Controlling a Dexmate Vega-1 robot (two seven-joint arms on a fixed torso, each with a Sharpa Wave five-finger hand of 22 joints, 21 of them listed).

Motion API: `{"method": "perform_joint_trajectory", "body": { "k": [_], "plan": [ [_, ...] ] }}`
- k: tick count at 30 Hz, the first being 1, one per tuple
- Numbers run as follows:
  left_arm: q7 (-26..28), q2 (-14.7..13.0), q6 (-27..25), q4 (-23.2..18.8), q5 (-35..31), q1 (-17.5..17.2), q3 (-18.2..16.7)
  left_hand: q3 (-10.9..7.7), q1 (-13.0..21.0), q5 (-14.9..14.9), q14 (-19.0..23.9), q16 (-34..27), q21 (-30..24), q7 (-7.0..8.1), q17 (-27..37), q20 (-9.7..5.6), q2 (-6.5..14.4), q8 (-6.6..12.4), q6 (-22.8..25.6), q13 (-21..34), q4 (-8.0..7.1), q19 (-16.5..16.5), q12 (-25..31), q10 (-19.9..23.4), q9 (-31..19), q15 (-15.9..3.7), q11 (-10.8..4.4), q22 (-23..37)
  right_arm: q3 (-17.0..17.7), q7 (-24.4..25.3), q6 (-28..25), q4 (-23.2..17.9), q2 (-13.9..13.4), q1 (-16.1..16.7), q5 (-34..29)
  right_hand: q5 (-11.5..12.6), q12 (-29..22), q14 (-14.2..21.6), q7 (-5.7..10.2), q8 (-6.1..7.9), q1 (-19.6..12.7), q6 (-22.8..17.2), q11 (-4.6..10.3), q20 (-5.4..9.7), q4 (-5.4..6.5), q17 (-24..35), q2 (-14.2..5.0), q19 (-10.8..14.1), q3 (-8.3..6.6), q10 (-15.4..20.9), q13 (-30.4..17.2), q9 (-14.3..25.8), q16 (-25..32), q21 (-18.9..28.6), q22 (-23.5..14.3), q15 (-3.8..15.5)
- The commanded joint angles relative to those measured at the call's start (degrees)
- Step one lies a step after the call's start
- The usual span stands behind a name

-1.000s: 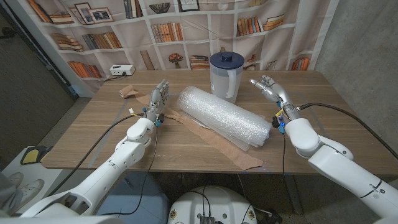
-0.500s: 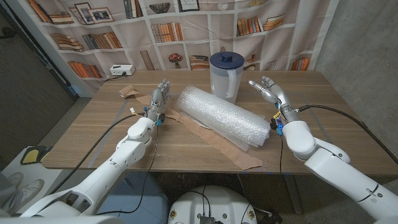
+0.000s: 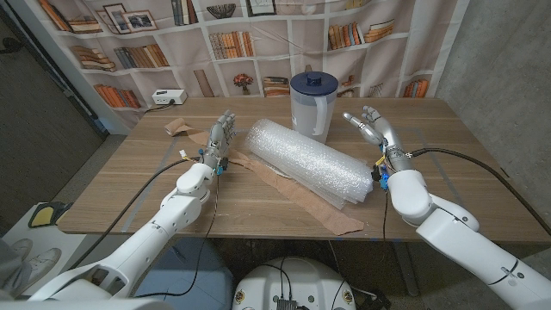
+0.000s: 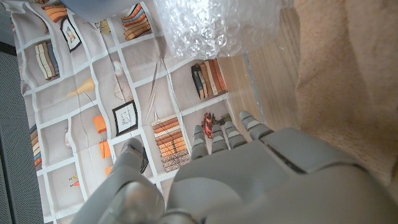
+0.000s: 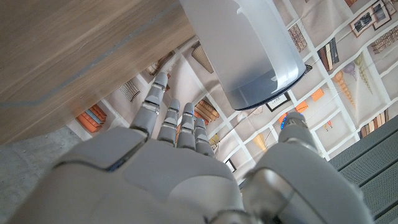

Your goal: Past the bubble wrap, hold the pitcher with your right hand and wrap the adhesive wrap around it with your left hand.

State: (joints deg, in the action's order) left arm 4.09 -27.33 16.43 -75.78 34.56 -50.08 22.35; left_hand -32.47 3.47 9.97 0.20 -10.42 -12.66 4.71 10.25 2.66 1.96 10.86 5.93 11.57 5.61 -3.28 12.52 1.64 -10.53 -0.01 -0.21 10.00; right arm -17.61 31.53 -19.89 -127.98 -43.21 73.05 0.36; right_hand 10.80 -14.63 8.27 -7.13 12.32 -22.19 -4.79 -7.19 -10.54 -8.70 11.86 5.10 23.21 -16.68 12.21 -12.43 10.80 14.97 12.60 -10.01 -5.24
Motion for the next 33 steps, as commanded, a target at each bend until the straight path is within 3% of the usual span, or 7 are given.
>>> {"method": "perform_joint_trajectory", "body": {
  "k": [1, 6, 8, 11, 22, 33],
  "plan": [
    [0.3, 0.2, 0.4, -0.1, 0.2, -0.4, -0.2, 0.21, 0.1, 0.2, 0.1, -0.3, 0.1, -0.18, 0.1, 0.05, 0.5, 0.12, 0.5, 0.2, -0.03, -0.7, 0.1, 0.2, -0.2, 0.36, 0.17, 0.2, -1.0, 2.1, 0.1, -0.5, 1.7, 0.7, -2.6, 0.1, -0.8, 1.6, -1.45, 0.8, -1.1, -1.7, 0.51, 0.01, -0.3, 0.3, 0.04, 1.5, -0.17, 2.2, -0.3, 0.3, 0.6, 0.6, -0.1, 0.38],
    [0.4, 0.3, 0.6, -0.2, 0.1, -0.6, -0.1, 0.22, 0.1, 0.2, 0.1, -0.3, 0.1, -0.18, 0.1, 0.04, 0.5, 0.12, 0.5, 0.2, -0.02, -0.7, 0.2, 0.3, -0.2, 0.35, 0.1, 0.2, -1.4, 2.2, 0.5, -0.7, 2.1, 1.1, -3.1, 0.1, -1.2, 3.0, -1.69, 1.24, -1.6, -3.2, 0.55, 0.02, -0.27, 0.4, 0.11, 2.4, -0.14, 3.6, -0.5, 0.4, 1.0, 0.6, -0.1, 0.84],
    [0.7, 0.4, 0.7, -0.4, 0.1, -0.9, -0.1, 0.22, 0.1, 0.2, 0.1, -0.3, 0.2, -0.15, 0.1, 0.03, 0.5, 0.11, 0.5, 0.2, -0.02, -0.7, 0.1, 0.3, -0.2, 0.37, 0.17, 0.2, -1.3, 1.9, 1.6, -0.6, 1.9, 1.3, -3.1, 0.0, -1.4, 4.5, -1.63, 1.2, -2.6, -4.2, 0.73, 1.83, -0.21, 0.3, 0.24, 7.2, -0.05, 4.6, -0.8, 0.4, 1.2, 1.9, -0.2, 2.0],
    [0.9, 0.4, 0.8, -0.6, 0.1, -1.2, -0.2, 0.24, 0.1, 0.2, 0.1, -0.3, 0.2, -0.16, 0.1, 0.04, 0.5, 0.08, 0.4, 0.2, -0.02, -0.7, 0.1, 0.3, -0.2, 0.36, 0.14, 0.2, -1.1, 1.3, 2.2, -0.5, 1.9, 1.4, -2.7, 0.0, -1.6, 5.8, -1.44, 1.16, -3.3, -4.8, 1.12, 3.32, -0.17, 0.3, 0.23, 9.6, -0.01, 5.5, -1.0, 0.4, 1.5, 2.5, -0.3, 2.43],
    [1.6, 0.3, 0.6, -1.5, 0.1, -2.0, -0.3, 0.28, 0.1, 0.2, 0.1, -0.3, 0.3, -0.18, 0.1, 0.0, 0.5, 0.12, 0.5, 0.2, 0.0, -0.7, 0.2, 0.4, -0.2, 0.42, 0.15, 0.2, -0.6, -0.4, 3.1, -0.2, 1.8, 1.2, -2.0, 0.0, -1.6, 7.9, -1.65, 1.31, -4.2, -6.1, 1.01, 3.89, -0.11, 0.3, 0.03, 11.5, 0.0, 6.0, -1.2, 0.4, 2.0, 2.8, -0.4, 2.53],
    [1.7, 0.5, 0.6, -1.3, -0.1, -1.8, -0.1, 0.3, 0.2, 0.2, 0.1, -0.3, 0.4, -0.21, 0.1, 0.03, 0.5, 0.08, 0.4, 0.2, 0.02, -0.7, 0.2, 0.3, -0.2, 0.34, 0.17, 0.2, -0.1, -2.0, 4.0, 0.4, 1.5, 0.9, -1.0, 0.0, -2.0, 9.4, -0.84, 2.08, -7.7, -9.0, 1.6, 4.36, -0.73, 0.3, -1.74, 11.8, -1.41, 8.0, -1.3, 0.5, 2.3, 2.4, -0.4, 3.12]
  ]
}}
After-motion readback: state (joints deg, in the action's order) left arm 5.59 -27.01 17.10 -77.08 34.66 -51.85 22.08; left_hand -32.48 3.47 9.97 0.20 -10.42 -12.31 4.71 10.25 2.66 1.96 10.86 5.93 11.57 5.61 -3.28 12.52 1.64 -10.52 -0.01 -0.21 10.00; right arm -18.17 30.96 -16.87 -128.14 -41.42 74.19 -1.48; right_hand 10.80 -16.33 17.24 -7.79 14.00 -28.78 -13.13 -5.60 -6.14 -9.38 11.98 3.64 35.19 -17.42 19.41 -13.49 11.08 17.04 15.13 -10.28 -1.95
